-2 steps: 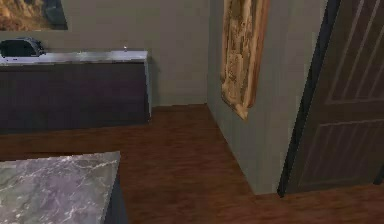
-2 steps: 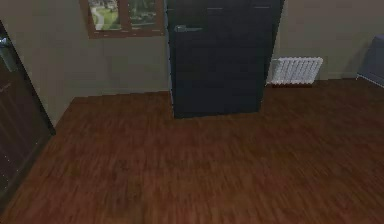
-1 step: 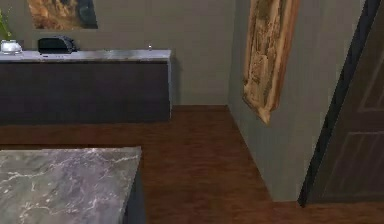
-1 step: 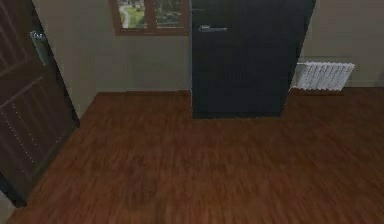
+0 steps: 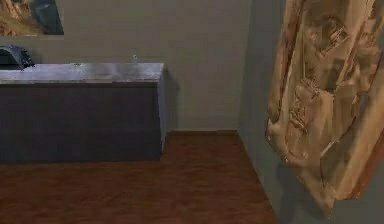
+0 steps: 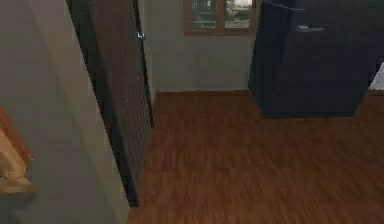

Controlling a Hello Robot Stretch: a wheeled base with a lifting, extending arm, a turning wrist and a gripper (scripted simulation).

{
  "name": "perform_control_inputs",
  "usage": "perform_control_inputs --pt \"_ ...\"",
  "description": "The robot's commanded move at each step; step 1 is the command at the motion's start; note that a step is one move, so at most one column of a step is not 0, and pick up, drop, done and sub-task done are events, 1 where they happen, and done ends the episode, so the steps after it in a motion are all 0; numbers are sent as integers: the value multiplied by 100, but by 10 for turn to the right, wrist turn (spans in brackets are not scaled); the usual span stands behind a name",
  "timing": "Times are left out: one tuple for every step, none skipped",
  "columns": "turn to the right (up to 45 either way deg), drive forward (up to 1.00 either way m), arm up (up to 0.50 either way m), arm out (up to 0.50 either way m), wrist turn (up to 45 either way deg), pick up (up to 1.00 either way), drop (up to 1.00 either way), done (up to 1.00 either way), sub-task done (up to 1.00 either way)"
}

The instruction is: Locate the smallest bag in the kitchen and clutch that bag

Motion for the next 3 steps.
perform_control_inputs --pt "-390 0 0 0 0 0 0 0 0" --pt "0 20 0 0 0 0 0 0 0" --pt "-450 0 0 0 0 0 0 0 0"
